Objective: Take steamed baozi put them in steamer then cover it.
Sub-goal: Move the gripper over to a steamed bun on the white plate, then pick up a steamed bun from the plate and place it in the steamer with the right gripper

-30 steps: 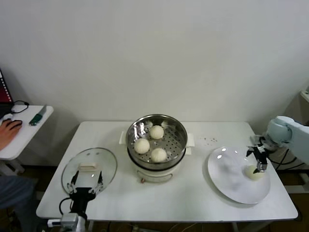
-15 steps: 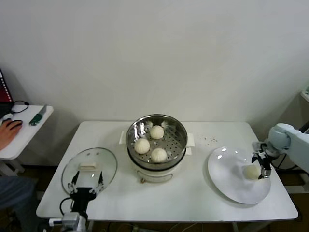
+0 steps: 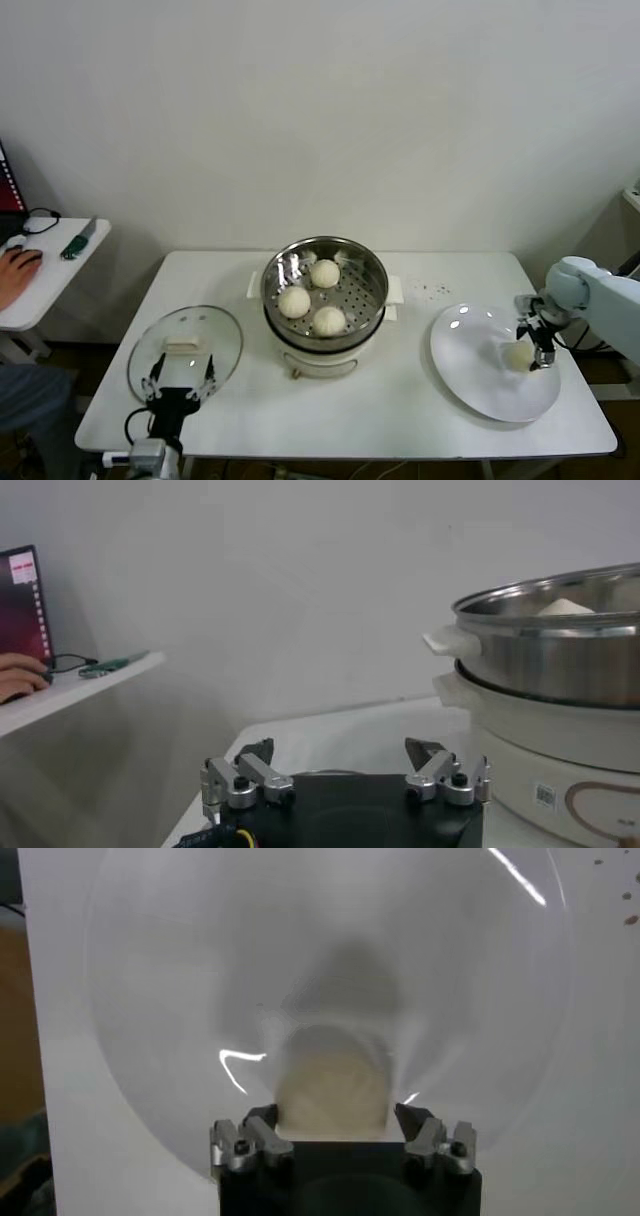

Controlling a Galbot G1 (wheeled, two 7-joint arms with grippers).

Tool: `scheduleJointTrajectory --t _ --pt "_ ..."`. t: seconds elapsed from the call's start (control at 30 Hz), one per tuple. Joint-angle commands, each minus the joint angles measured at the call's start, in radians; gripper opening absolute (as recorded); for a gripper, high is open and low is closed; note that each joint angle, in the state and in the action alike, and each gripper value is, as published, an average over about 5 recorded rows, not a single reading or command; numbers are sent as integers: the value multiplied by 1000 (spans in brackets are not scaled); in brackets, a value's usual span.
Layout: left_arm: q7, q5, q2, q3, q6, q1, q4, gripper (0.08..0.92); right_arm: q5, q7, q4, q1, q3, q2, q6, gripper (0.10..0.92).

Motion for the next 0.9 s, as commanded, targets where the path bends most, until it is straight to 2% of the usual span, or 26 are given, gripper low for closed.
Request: scheduleJointTrajectory --t 0.03,0.33,0.53,0.73,0.9 --pt "1 1 1 0 -1 1 1 823 14 -1 -8 12 -26 10 1 747" --pt "1 0 -2 6 -4 0 -2 823 72 3 12 68 -73 -2 -9 704" --pt "4 -2 -3 12 -7 -3 -5 823 168 8 51 196 -177 -7 -39 693" --pt "9 -6 0 21 -17 -1 -17 823 404 6 67 504 -410 91 -80 690" --pt "17 -9 2 43 -30 22 -55 823 594 10 20 671 -528 257 -108 695"
